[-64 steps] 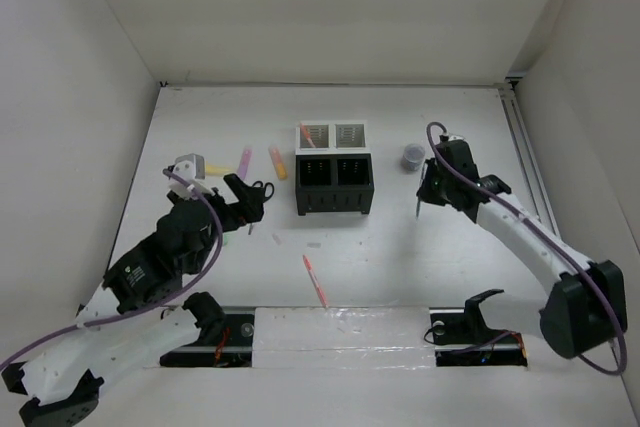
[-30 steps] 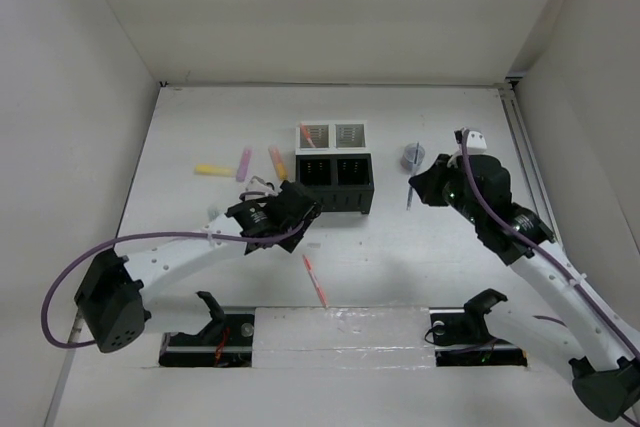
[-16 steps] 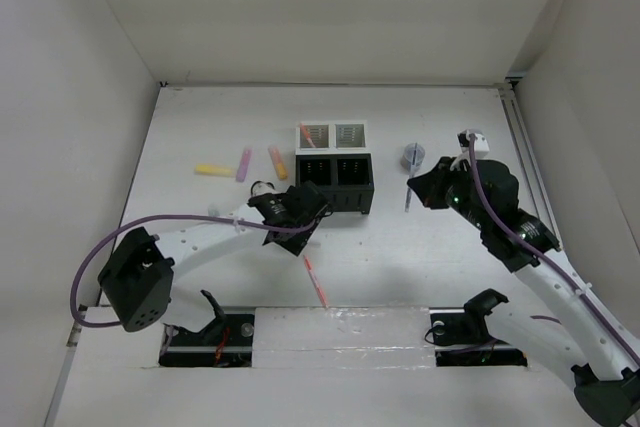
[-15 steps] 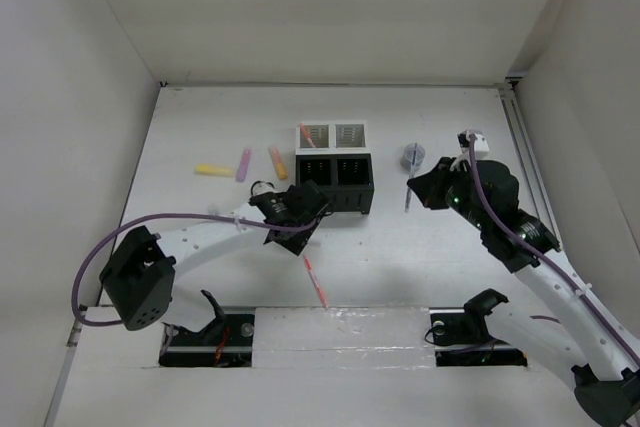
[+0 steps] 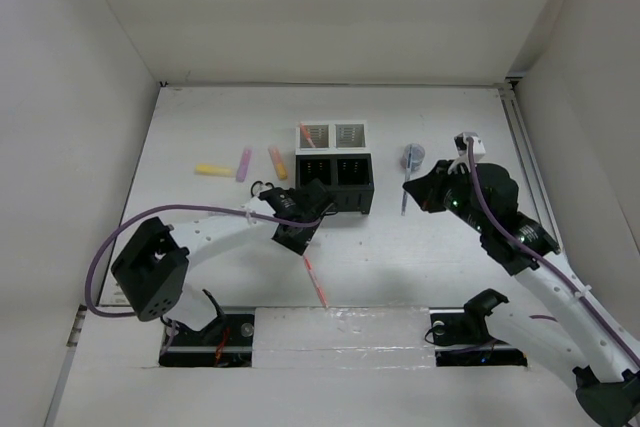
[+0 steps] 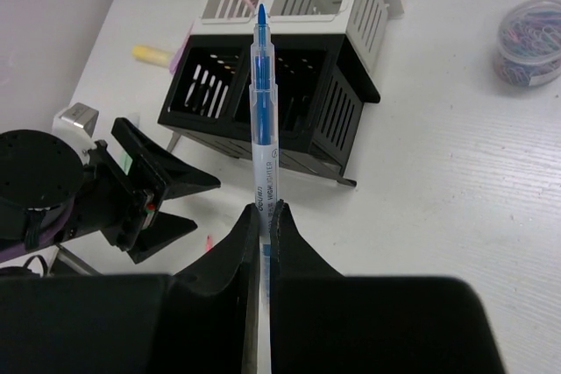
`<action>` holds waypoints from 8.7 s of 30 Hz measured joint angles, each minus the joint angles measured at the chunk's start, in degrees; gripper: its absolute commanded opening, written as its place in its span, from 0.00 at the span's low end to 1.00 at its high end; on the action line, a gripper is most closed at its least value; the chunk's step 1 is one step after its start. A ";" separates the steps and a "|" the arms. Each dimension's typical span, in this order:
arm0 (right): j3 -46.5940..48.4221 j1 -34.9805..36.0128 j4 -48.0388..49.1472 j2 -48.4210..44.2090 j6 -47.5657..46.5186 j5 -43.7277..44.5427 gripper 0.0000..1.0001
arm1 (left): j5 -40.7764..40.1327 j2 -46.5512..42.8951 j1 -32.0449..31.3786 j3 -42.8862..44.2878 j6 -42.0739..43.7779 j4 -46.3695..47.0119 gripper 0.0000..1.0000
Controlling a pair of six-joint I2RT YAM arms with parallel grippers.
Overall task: Sort the stationery into containers
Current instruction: Grab a piece of stationery with the left arm, then cap the pen
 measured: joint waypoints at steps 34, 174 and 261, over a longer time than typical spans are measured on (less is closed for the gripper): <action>-1.42 0.02 1.36 -2.75 -0.46 -2.80 0.00 | 2.27 12.70 0.00 3.30 -3.89 -1.49 0.62; -1.42 0.02 1.16 -3.56 -1.57 -9.31 0.00 | 2.49 12.17 2.45 -1.01 5.29 12.44 0.00; 0.22 30.75 54.05 29.49 17.97 -28.98 0.00 | -8.66 -61.33 -12.09 -11.02 72.35 32.89 0.00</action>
